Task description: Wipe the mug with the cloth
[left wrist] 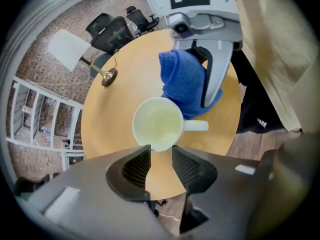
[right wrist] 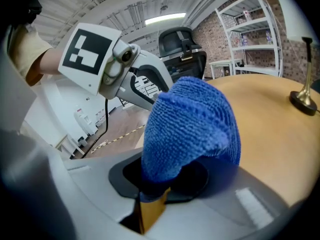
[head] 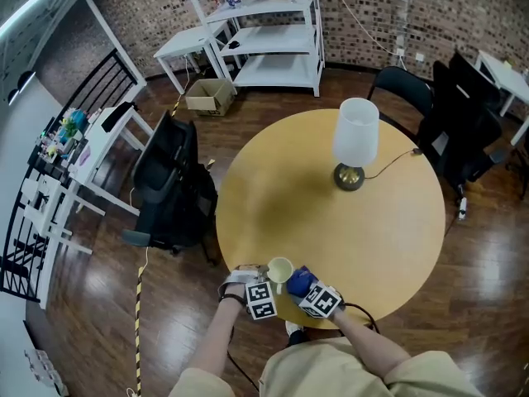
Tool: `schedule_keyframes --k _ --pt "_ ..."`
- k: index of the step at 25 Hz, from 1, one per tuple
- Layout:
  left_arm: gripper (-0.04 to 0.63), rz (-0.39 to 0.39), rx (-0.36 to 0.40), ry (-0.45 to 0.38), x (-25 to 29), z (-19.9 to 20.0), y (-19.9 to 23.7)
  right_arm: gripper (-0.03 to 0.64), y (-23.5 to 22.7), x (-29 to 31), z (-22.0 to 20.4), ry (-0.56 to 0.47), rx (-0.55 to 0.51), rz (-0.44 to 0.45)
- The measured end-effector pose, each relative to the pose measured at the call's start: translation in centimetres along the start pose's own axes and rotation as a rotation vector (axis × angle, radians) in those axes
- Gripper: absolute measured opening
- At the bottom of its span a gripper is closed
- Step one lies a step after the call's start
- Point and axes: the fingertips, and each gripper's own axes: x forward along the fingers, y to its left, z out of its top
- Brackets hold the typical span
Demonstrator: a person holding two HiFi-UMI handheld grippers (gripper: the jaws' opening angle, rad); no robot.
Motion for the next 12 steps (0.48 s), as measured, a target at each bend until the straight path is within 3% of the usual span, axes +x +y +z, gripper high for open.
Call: schedule_keyframes --k 5,11,12 --pt "0.12 0.005 -0.125 -0.003 -0.2 0.9 -0.1 0.06 1.0 0.3 -0.2 0.014 -0.011 0.031" --pt "0.123 0.016 -0.162 0.0 -0.2 1.1 0.0 0.06 0.8 -0.8 -0.5 0.015 -0.013 0.037" --pt "0.151 0.015 -0.175 -0.011 -0.4 1.1 -0.1 0.06 0.8 -1.2 -0.6 0.015 -0.02 0.034"
